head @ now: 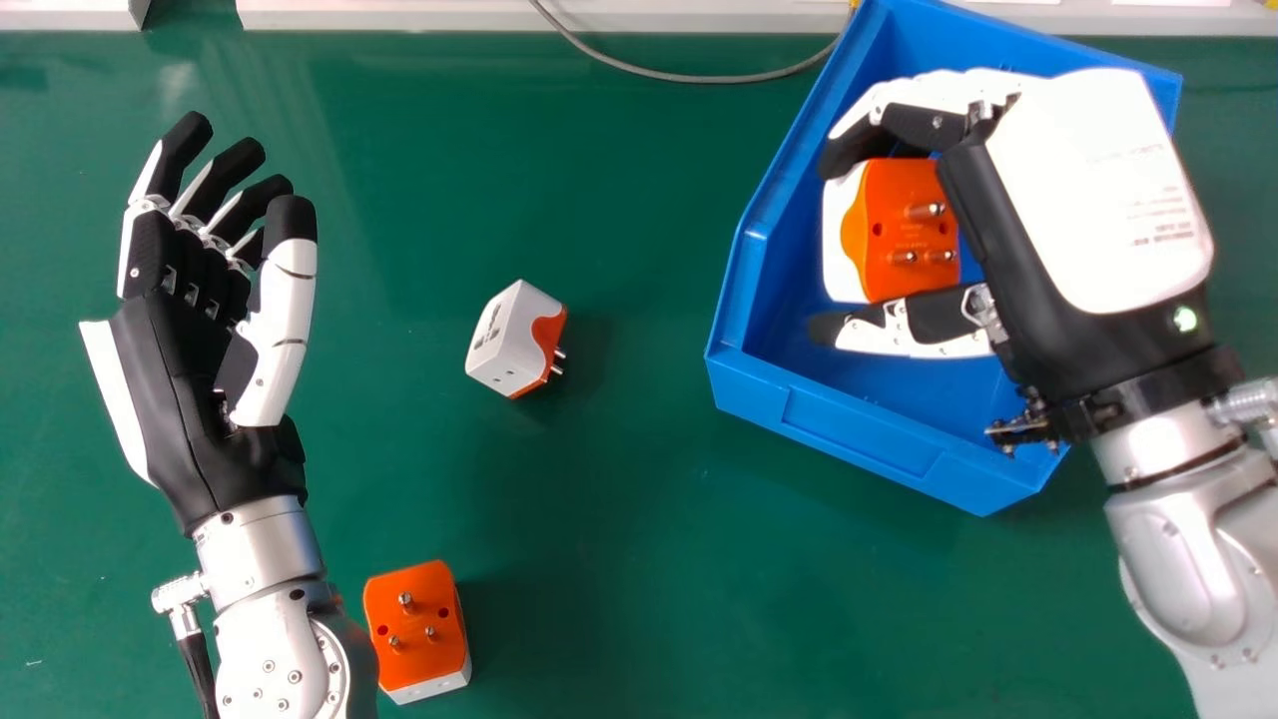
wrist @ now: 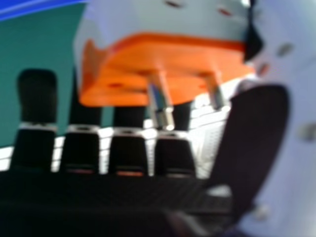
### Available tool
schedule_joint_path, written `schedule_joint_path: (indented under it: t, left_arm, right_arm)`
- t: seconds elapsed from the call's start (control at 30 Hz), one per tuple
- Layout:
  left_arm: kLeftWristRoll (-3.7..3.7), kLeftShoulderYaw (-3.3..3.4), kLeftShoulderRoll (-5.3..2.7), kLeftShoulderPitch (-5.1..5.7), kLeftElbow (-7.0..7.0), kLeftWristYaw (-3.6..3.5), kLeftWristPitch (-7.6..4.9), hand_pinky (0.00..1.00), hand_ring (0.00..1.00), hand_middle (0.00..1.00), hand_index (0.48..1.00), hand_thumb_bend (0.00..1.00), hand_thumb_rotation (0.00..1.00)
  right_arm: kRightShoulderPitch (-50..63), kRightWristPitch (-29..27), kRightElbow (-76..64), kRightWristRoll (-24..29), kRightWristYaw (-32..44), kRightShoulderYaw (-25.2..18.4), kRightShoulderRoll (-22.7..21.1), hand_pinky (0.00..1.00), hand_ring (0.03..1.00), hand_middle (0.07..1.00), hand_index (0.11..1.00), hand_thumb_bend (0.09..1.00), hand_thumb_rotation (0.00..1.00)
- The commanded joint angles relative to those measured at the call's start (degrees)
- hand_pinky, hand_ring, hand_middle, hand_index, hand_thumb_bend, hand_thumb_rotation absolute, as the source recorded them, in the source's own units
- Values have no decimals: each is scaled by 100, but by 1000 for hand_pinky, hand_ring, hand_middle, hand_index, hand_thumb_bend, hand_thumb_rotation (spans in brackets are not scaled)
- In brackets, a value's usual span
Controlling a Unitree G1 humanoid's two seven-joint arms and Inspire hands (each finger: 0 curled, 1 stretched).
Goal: Pick all objects and put in blue box
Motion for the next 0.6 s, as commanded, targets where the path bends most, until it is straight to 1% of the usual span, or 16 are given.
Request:
schedule_joint_path:
  t: [0.0, 0.13, 0.27, 0.4, 0.53, 0.57]
  left_arm:
    - [27, -5, 53, -66, -19, -16, -151, 650, 707, 759, 806, 653, 409]
    - [19, 7, 51, -83, -6, -2, -142, 652, 707, 759, 807, 650, 408]
    - [20, 8, 69, -99, 28, -19, -172, 652, 707, 759, 807, 651, 407]
    - [8, 3, 53, -115, 47, -14, -178, 653, 708, 760, 807, 647, 406]
    - [38, 2, 54, -136, 85, 8, -200, 654, 709, 760, 807, 643, 404]
    - [29, -2, 51, -135, 84, 0, -198, 654, 709, 760, 807, 643, 404]
  right_arm:
    - [-206, 56, -88, 55, 17, -115, -124, 317, 421, 474, 497, 497, 0]
    - [-292, 53, -34, 117, 34, -106, -201, 315, 418, 471, 502, 497, 0]
    - [-458, 24, 93, 124, 46, -98, -303, 316, 418, 472, 500, 497, 0]
    - [-638, -24, 371, 211, 49, -79, -390, 312, 413, 480, 503, 497, 0]
    - [-845, -57, 739, 223, 38, -26, -470, 311, 410, 492, 504, 496, 0]
    - [-903, -74, 846, 198, 23, -5, -497, 311, 410, 492, 504, 496, 0]
